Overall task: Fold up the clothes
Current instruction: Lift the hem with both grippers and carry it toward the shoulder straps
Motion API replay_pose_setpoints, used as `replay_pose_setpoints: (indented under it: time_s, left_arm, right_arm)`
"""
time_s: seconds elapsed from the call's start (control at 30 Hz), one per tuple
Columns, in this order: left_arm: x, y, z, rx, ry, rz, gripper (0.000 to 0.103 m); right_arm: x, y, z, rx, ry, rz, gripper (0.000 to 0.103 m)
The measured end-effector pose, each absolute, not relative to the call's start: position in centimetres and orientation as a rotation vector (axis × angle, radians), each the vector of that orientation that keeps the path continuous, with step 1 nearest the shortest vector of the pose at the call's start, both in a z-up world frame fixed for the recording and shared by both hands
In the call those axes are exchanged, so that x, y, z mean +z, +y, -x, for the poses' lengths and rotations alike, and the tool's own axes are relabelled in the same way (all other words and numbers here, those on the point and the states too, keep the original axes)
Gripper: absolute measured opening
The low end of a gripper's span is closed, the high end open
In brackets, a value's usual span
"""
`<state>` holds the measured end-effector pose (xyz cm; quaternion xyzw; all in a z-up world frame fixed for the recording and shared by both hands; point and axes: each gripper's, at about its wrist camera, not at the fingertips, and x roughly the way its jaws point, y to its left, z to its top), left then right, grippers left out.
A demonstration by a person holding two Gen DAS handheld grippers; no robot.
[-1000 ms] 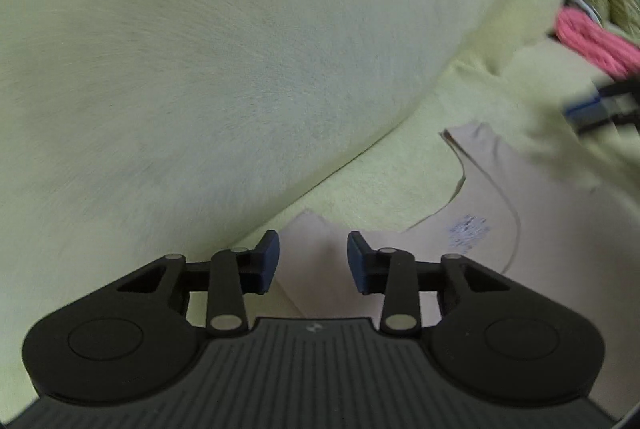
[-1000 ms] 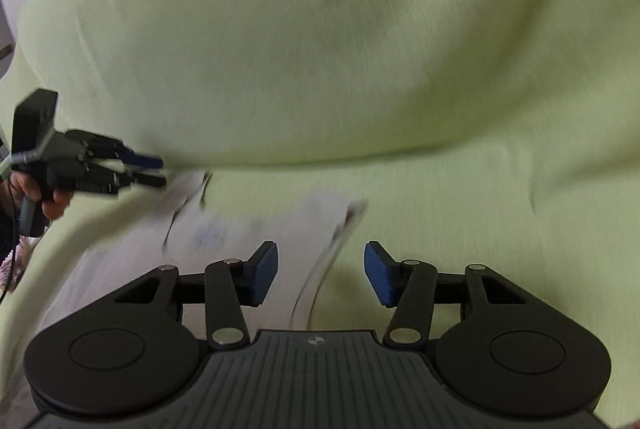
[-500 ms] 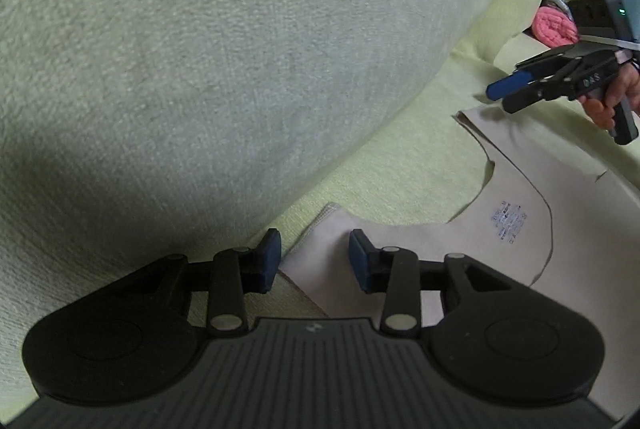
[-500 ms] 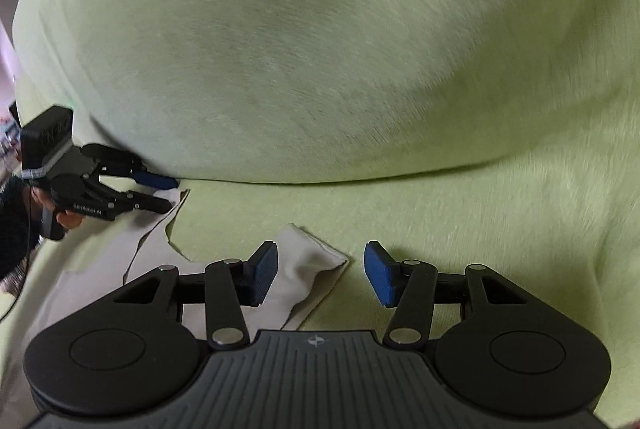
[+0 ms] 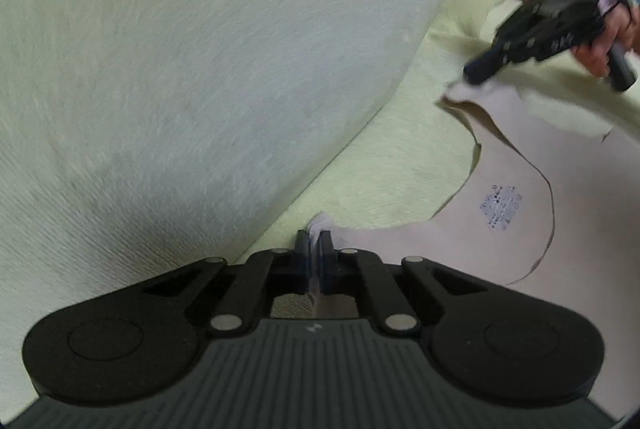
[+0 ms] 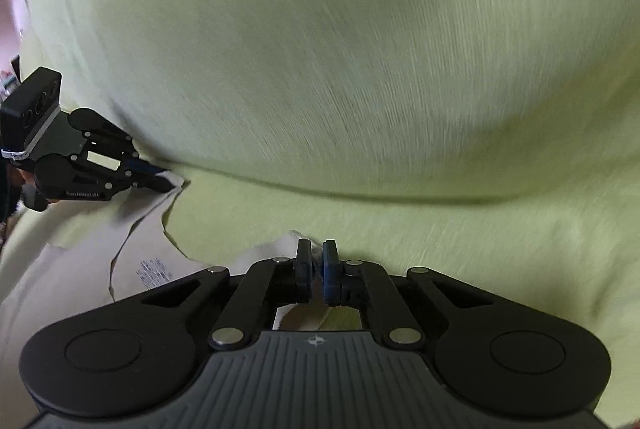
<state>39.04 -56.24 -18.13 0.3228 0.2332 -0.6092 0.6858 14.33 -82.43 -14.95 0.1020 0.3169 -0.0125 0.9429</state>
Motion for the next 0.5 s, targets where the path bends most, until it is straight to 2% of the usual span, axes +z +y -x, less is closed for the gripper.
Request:
replay_pose_setpoints:
  time_s: [0.17,0.27,0.4,0.5]
  left_arm:
    - [-12.7,-50.1,-34.8,-1.324,0.412,-0.599,0.002]
    - [-9.7,-44.2,-29.8,-1.326,0.375,-0.528,0.002]
    - [-8.2,-35.8,-20.9,-1.352,0.378,-0.483,0.002]
    - [-10.6,-31.6,-14.2,-1.349,0.389,-0.574,0.005]
  right_arm:
    - [-10.0,-75.3,-6.4,-0.025,0.441,-0.011,0.004]
    - [-8.7,-69.6,-0.7,-0.005,0.391,0.129,0.004]
    - [-10.4,-61.9,6.3,0.042,0.453,0.256,0.005]
    - [-13.9,-57.0,10.3,0.042,0.583,0.305,0.006]
